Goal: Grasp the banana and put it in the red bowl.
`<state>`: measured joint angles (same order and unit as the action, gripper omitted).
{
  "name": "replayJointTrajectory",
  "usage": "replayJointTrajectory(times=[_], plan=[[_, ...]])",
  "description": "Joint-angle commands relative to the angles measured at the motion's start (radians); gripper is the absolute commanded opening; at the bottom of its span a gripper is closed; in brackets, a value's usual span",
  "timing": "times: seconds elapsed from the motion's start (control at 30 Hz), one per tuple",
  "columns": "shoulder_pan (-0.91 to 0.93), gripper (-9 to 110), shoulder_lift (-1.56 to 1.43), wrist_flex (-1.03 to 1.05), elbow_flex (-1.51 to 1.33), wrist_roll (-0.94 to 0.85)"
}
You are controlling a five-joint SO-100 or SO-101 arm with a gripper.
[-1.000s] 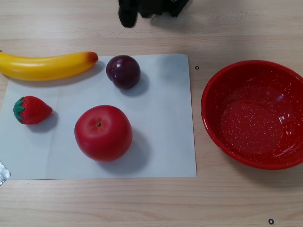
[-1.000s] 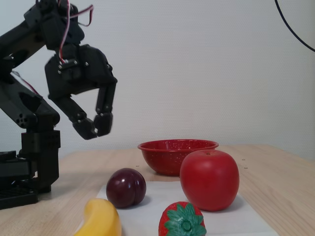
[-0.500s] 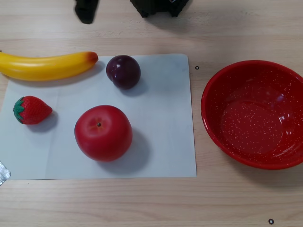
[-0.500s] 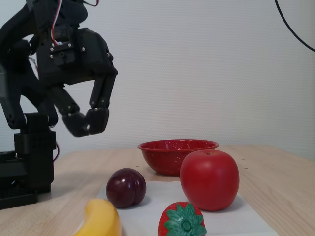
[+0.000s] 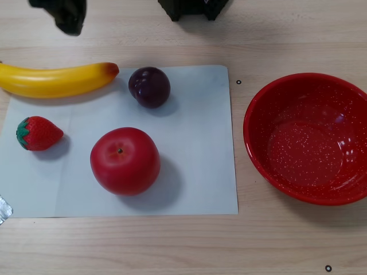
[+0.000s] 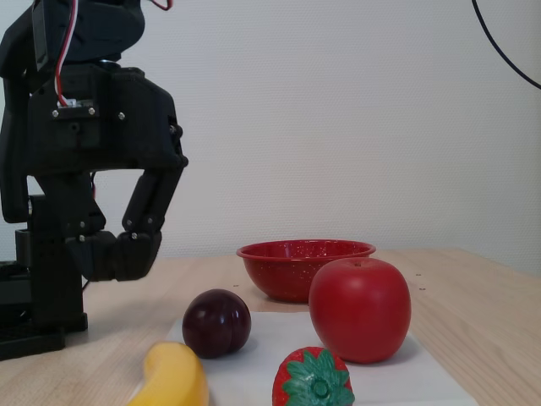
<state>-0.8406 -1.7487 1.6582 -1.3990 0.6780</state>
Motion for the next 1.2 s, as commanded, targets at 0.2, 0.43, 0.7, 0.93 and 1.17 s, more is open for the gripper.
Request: replayJointTrajectory(times=[0.2,0.43,0.7,0.93,1.17], plan=[[-0.017,0,0.149,0.041,0.299,0.031],[-0.026,0,0.265,0.048,0.403,0.092],[-0.046,32,0.342,0.035,0.445,0.117],[-0.038,46,0.379,-0.032,0.434,0.101],[-0.017,49,0.407,-0.147,0.388,0.092]])
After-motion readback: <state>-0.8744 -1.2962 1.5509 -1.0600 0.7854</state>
